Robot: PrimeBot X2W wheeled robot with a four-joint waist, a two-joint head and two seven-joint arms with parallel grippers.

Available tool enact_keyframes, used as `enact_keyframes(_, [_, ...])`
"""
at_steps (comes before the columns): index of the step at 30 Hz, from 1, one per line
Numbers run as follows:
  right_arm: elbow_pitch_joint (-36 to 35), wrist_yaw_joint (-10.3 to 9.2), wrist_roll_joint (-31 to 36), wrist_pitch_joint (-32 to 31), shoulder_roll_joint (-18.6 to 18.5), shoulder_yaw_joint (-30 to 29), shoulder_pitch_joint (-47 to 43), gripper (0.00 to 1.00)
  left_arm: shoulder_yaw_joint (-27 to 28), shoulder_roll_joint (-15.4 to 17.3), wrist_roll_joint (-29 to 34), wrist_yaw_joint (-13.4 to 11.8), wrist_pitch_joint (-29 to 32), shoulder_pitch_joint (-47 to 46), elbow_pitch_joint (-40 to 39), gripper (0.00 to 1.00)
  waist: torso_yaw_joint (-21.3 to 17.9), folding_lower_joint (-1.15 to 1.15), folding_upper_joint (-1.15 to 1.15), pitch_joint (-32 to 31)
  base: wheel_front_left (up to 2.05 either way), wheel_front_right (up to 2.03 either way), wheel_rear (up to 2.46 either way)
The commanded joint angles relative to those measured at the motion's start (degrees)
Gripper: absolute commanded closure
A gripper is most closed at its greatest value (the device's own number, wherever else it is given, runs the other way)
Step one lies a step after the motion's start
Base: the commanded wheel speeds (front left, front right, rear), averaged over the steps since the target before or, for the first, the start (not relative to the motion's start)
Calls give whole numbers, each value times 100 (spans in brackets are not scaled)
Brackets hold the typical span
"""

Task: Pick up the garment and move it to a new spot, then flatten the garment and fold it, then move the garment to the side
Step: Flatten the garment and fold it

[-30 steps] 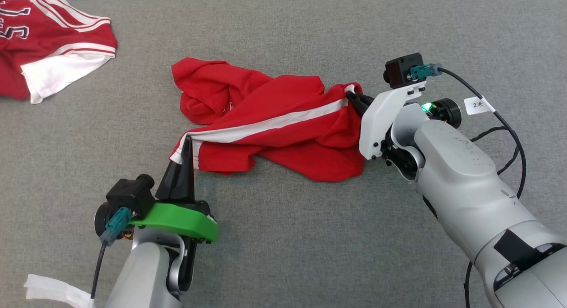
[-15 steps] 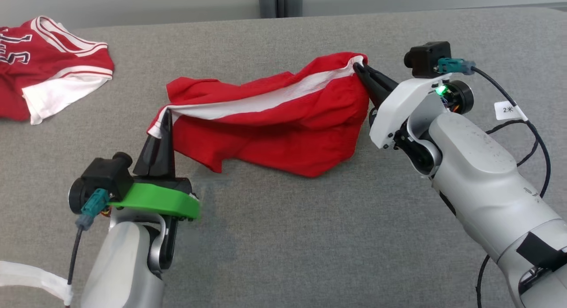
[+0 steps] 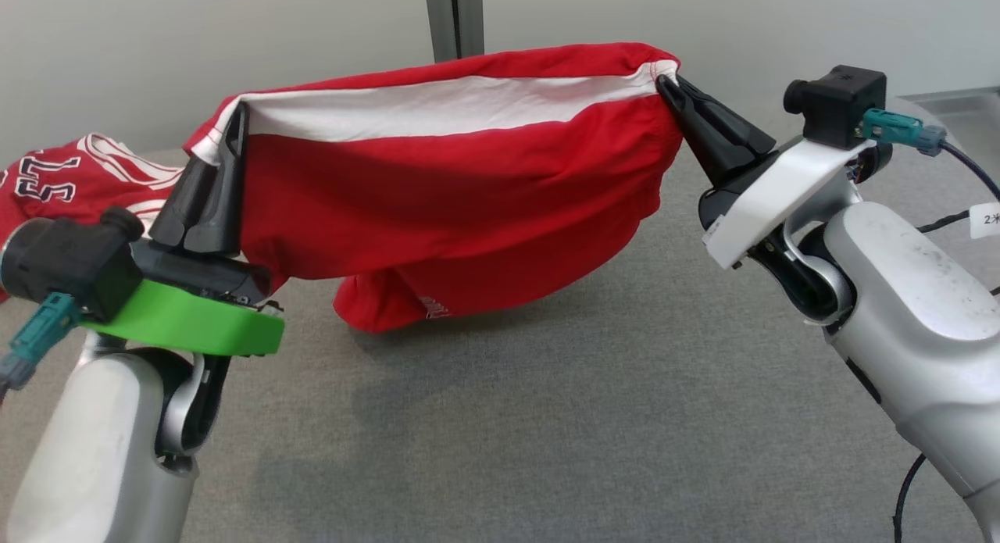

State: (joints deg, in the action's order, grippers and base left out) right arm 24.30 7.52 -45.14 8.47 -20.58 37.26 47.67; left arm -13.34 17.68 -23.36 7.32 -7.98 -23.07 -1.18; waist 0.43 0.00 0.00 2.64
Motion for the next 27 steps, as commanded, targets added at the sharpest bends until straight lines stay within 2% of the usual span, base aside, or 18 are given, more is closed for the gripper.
enact_keyframes(1, [-322, -6, 83, -85, -123, -127, -167, 100, 29, 142, -34, 24, 131, 15, -259, 100, -215, 0, 0, -420, 0, 0, 0])
enact_keyframes(5, [-1337, -6, 311, -431, -352, -646, -549, 100, 118, 395, -102, -20, 551, -9, -1011, 100, -295, 0, 0, -552, 0, 0, 0])
enact_keyframes(8, [-2029, -6, 527, -750, -385, -1085, -859, 100, 169, 517, -115, -73, 793, -52, -1371, 100, -331, 0, 0, -583, 0, 0, 0])
enact_keyframes(11, [-2698, -6, 761, -1171, -286, -1532, -1215, 100, 212, 597, -173, -120, 989, -58, -1569, 100, -354, 0, 0, -557, 0, 0, 0])
enact_keyframes(15, [-3164, -6, 1009, -1658, -74, -1883, -1568, 100, 149, 548, -355, -119, 1156, -64, -1479, 100, -359, 0, 0, -410, 0, 0, 0])
enact_keyframes(18, [-3170, -6, 1115, -1864, 149, -1959, -1623, 100, 64, 572, -411, -78, 1212, -244, -1220, 100, -353, 0, 0, -225, 0, 0, 0])
enact_keyframes(21, [-2938, -6, 1232, -1888, 341, -1957, -1280, 100, -71, 566, -488, -35, 1226, -613, -859, 100, -350, 0, 0, 135, 0, 0, 0])
enact_keyframes(24, [-2477, -6, 1361, -1736, 565, -1869, -718, 100, -235, 590, -512, -10, 1175, -1294, -348, 100, -336, 0, 0, 531, 0, 0, 0])
enact_keyframes(27, [-1595, -6, 1623, -1268, 861, -1817, 308, 100, -494, 613, -380, 11, 1010, -2414, 461, 100, -331, 0, 0, 999, 0, 0, 0])
